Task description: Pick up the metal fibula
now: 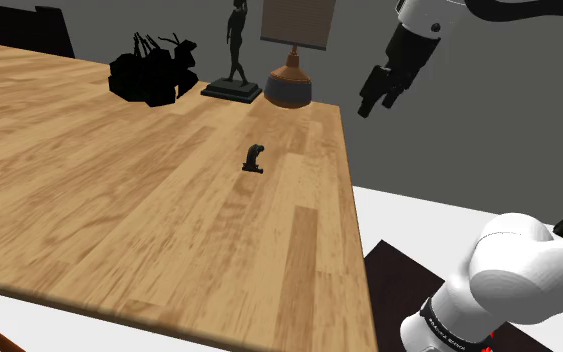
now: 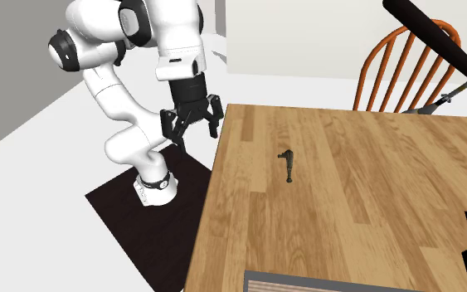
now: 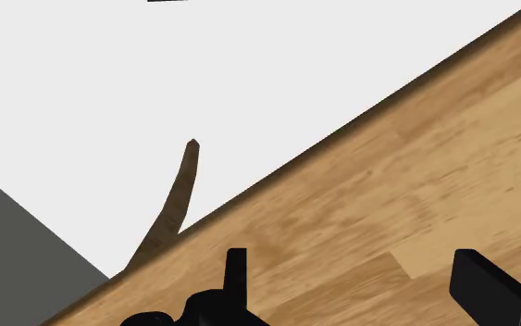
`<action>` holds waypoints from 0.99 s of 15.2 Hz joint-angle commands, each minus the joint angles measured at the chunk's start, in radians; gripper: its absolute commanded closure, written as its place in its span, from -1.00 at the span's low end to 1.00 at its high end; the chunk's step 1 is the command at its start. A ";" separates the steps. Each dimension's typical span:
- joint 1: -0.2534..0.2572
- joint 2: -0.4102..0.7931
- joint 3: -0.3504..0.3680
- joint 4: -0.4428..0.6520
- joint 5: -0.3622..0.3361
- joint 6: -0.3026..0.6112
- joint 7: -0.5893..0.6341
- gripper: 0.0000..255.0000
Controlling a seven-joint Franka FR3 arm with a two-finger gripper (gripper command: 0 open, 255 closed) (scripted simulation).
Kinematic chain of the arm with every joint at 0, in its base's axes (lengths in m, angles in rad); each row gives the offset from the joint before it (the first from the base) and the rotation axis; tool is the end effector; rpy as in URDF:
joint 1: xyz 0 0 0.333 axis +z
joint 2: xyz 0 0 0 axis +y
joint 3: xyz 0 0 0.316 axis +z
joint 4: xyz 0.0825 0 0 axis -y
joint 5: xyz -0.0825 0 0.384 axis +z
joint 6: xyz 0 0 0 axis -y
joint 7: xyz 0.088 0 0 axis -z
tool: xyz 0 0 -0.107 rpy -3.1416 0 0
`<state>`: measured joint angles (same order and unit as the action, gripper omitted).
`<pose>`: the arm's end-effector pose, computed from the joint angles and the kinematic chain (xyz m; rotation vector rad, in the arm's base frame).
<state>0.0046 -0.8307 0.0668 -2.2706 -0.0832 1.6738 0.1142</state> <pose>0.3022 0.0228 0.6552 3.0052 -0.0900 0.3672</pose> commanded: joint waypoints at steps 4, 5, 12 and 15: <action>-0.027 0.077 0.095 0.037 0.034 -0.008 0.165 -1.00; -0.036 0.107 0.126 0.054 0.044 -0.011 0.220 -1.00; -0.115 0.368 0.330 0.231 0.077 -0.042 0.607 -1.00; -0.147 0.508 0.409 0.336 0.063 -0.063 0.779 -1.00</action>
<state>-0.1312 -0.3721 0.4480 -1.9748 -0.0156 1.6212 0.8275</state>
